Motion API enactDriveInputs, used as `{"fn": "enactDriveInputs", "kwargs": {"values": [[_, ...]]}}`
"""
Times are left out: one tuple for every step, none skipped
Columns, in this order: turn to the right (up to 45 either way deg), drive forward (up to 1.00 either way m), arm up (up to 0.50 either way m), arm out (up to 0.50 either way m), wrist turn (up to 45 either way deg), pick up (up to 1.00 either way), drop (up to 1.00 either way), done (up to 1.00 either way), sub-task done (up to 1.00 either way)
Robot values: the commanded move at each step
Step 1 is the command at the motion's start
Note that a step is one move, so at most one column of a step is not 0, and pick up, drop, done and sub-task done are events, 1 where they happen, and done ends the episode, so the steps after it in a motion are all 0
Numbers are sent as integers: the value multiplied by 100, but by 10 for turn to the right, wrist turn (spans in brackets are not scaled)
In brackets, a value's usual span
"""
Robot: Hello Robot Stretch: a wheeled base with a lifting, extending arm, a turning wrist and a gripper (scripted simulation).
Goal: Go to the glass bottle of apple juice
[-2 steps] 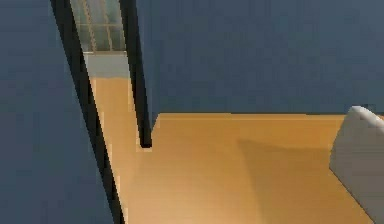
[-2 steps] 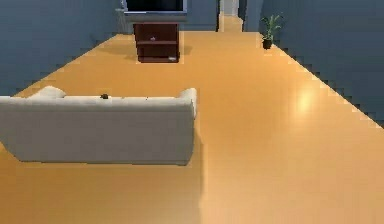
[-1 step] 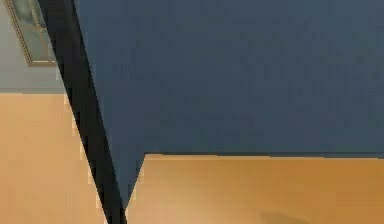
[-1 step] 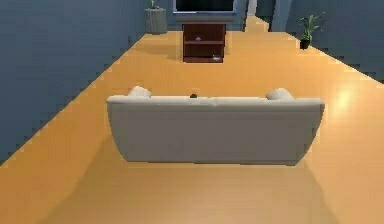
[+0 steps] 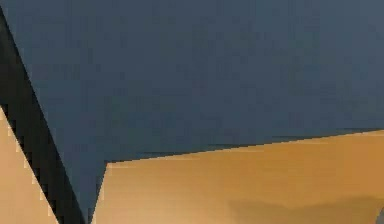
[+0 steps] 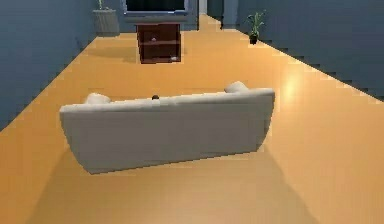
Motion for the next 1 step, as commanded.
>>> {"fn": "enactDriveInputs", "kwargs": {"values": [[0, 25, 0, 0, 0, 0, 0, 0, 0]]}}
